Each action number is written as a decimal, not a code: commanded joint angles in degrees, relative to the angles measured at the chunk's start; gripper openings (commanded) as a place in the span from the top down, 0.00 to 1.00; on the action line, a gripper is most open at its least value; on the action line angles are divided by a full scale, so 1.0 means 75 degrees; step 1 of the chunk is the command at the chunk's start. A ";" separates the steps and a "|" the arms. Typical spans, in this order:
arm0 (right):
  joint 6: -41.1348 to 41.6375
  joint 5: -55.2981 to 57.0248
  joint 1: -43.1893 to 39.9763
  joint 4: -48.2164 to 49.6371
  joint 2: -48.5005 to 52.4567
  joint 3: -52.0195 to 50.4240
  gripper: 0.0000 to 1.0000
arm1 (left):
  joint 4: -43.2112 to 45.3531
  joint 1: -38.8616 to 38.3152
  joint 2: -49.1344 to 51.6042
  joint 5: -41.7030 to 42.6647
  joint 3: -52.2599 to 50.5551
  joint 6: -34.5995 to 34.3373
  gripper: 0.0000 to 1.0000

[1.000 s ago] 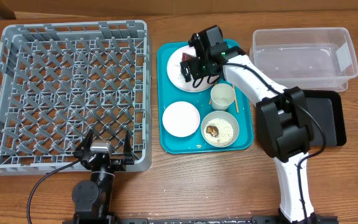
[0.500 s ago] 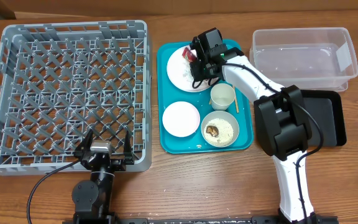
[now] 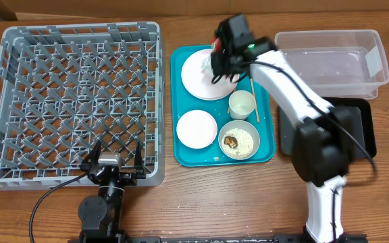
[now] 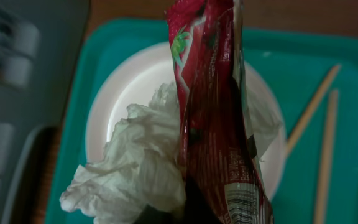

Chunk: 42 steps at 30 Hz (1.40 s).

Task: Sort waste into correct bins and load items into the dishwasher
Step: 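Carry the wrapper and tissue right and drop into the clear bin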

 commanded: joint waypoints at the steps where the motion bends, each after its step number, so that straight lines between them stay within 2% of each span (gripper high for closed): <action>1: 0.0667 0.1102 -0.0364 -0.0216 -0.1335 0.0440 0.96 | 0.0000 -0.0009 -0.0073 0.0038 -0.0032 0.0122 0.00; 5: 0.1186 0.1918 -0.0979 -0.0723 -0.1897 0.0440 0.96 | 0.0000 -0.0009 -0.0073 0.0038 -0.0032 0.0122 0.01; 9: 0.1658 0.1979 -0.1865 -0.1262 -0.1944 0.0423 0.96 | 0.0000 -0.0009 -0.0073 0.0038 -0.0032 0.0122 0.00; 15: 0.2305 0.1888 -0.2824 -0.1507 -0.1725 0.0064 0.96 | 0.0000 -0.0009 -0.0073 0.0038 -0.0032 0.0119 0.00; 23: 0.2398 0.1862 -0.3214 -0.1451 -0.0755 -0.0105 0.95 | 0.0000 -0.0009 -0.0073 0.0038 -0.0032 0.0122 0.00; 25: 0.2398 0.1853 -0.3214 -0.1451 -0.0519 -0.0105 0.91 | 0.0000 -0.0009 -0.0073 0.0038 -0.0032 0.0122 0.00; 26: 0.2398 0.1813 -0.3214 -0.1457 -0.0449 -0.0105 0.80 | 0.0000 -0.0009 -0.0073 0.0038 -0.0032 0.0122 0.00; 27: 0.2398 0.1749 -0.3214 -0.1472 -0.0391 -0.0105 0.75 | 0.0000 -0.0009 -0.0073 0.0038 -0.0032 0.0122 0.00; 32: 0.2396 0.1716 -0.3214 -0.1530 -0.0481 -0.0017 0.65 | 0.0000 -0.0009 -0.0073 0.0038 -0.0032 0.0122 0.00; 36: 0.2390 0.1486 -0.3214 -0.1888 -0.0848 0.0256 0.62 | 0.0000 -0.0009 -0.0073 0.0038 -0.0032 0.0122 0.00; 39: 0.2282 0.0976 -0.3203 -0.2078 -0.1265 0.0469 0.58 | 0.0000 -0.0009 -0.0073 0.0038 -0.0032 0.0122 0.00; 42: 0.1743 -0.0149 -0.3124 -0.2264 -0.1827 0.0562 0.53 | 0.0000 -0.0009 -0.0073 0.0038 -0.0032 0.0122 0.00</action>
